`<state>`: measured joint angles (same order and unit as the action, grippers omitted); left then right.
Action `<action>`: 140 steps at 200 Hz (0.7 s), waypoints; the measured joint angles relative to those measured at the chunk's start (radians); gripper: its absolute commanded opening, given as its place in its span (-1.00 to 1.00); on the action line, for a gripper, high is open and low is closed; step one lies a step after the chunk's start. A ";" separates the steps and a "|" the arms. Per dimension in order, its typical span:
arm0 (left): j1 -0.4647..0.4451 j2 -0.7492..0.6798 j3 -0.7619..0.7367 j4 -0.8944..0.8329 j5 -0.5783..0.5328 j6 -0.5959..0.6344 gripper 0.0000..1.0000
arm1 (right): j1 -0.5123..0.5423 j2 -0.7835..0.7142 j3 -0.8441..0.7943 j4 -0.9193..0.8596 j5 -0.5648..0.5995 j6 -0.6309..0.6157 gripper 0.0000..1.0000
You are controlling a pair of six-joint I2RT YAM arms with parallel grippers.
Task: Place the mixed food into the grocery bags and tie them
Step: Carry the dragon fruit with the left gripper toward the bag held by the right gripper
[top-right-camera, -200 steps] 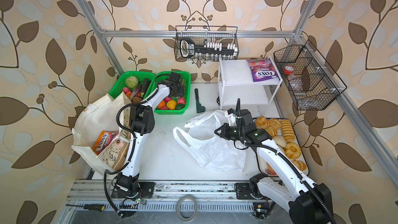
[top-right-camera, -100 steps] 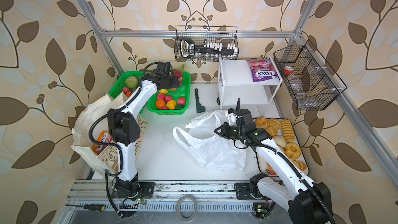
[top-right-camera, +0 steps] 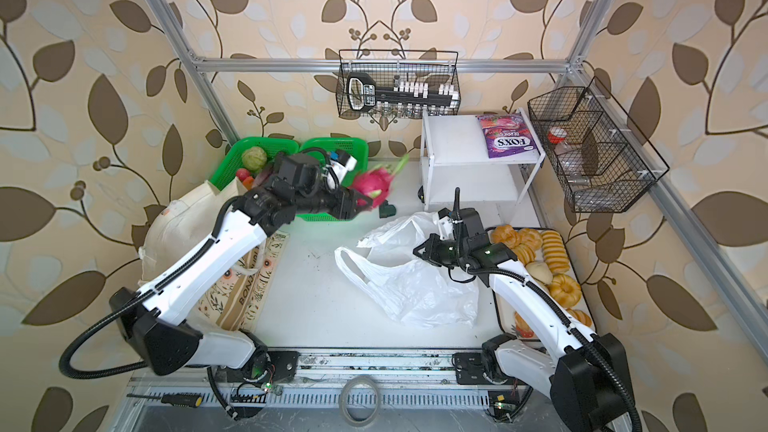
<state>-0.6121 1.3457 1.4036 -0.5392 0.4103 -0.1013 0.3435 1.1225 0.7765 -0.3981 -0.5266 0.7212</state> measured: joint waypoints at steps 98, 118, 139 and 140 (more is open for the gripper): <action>-0.122 0.004 -0.148 -0.042 0.093 0.171 -0.14 | 0.000 0.000 0.015 -0.002 -0.088 -0.040 -1.00; -0.122 0.013 -0.159 -0.041 -0.012 0.172 -0.14 | -0.005 -0.018 0.018 -0.013 -0.121 -0.063 -1.00; -0.121 0.009 -0.182 -0.027 -0.096 0.163 -0.15 | -0.011 -0.041 0.031 -0.041 -0.148 -0.099 -1.00; -0.121 0.008 -0.183 -0.026 -0.099 0.163 -0.15 | -0.011 -0.042 0.032 -0.042 -0.150 -0.101 -1.00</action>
<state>-0.7334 1.3537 1.2201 -0.5648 0.3115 0.0620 0.3325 1.0801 0.8082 -0.4404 -0.6765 0.6201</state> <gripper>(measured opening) 0.606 0.047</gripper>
